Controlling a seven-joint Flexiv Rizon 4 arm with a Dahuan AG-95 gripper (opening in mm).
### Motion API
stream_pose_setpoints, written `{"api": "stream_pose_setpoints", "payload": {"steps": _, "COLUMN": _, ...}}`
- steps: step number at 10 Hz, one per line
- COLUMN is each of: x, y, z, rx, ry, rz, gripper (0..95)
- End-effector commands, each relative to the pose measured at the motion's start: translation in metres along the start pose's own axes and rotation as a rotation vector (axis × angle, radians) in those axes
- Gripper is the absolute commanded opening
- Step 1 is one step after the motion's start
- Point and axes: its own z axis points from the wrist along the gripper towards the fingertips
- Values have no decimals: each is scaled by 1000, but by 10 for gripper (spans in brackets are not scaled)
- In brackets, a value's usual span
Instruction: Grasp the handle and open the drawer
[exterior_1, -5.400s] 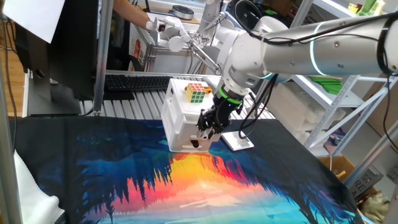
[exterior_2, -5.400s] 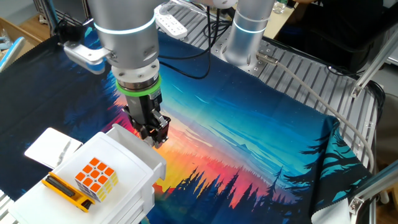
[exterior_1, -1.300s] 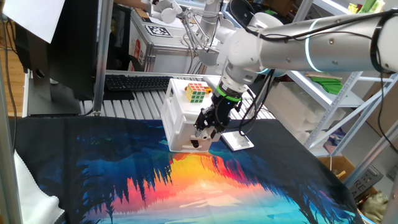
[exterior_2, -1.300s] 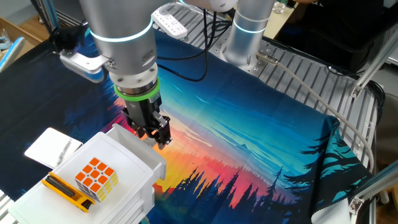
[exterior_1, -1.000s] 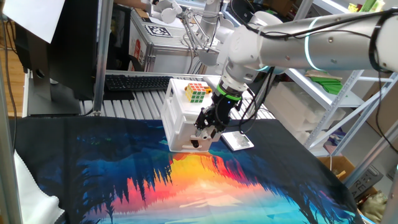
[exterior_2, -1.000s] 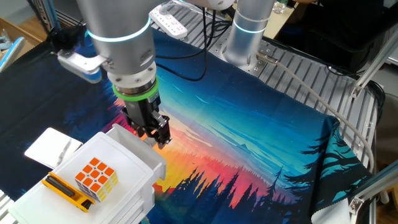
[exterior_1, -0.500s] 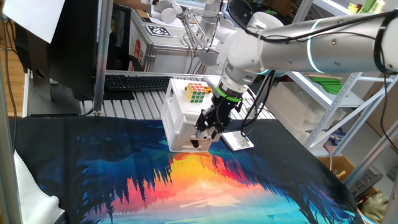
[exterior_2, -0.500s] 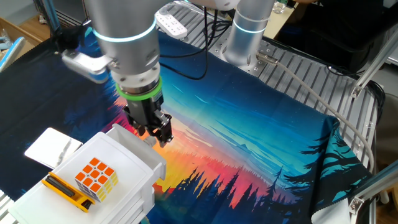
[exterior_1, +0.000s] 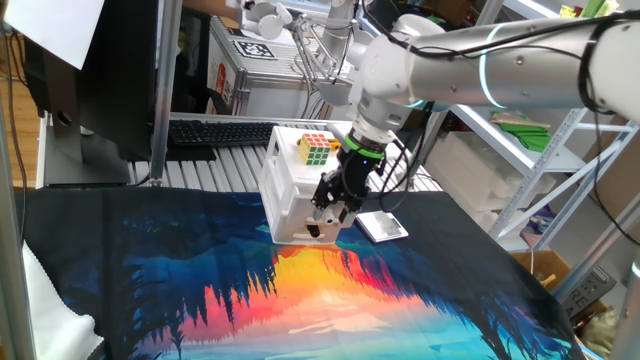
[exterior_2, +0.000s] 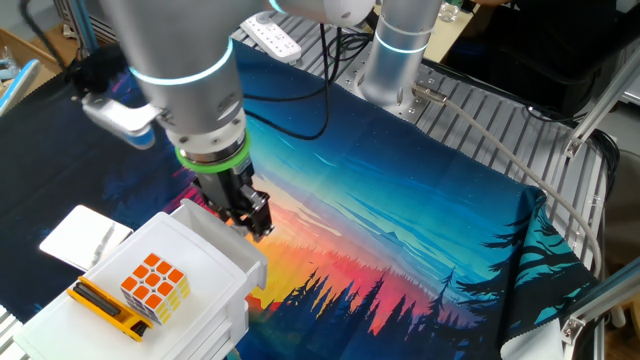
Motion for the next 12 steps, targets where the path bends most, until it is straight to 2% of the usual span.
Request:
{"api": "stream_pose_setpoints", "payload": {"steps": 1, "x": -4, "y": 1, "z": 0, "rx": -9, "ry": 10, "rz": -9, "gripper": 570}}
{"api": "stream_pose_setpoints", "payload": {"steps": 3, "x": -4, "y": 1, "z": 0, "rx": -13, "ry": 12, "rz": -10, "gripper": 570}}
{"api": "stream_pose_setpoints", "payload": {"steps": 7, "x": -4, "y": 1, "z": 0, "rx": -18, "ry": -3, "rz": -22, "gripper": 570}}
{"api": "stream_pose_setpoints", "payload": {"steps": 12, "x": -4, "y": 1, "z": 0, "rx": -22, "ry": -10, "rz": 9, "gripper": 570}}
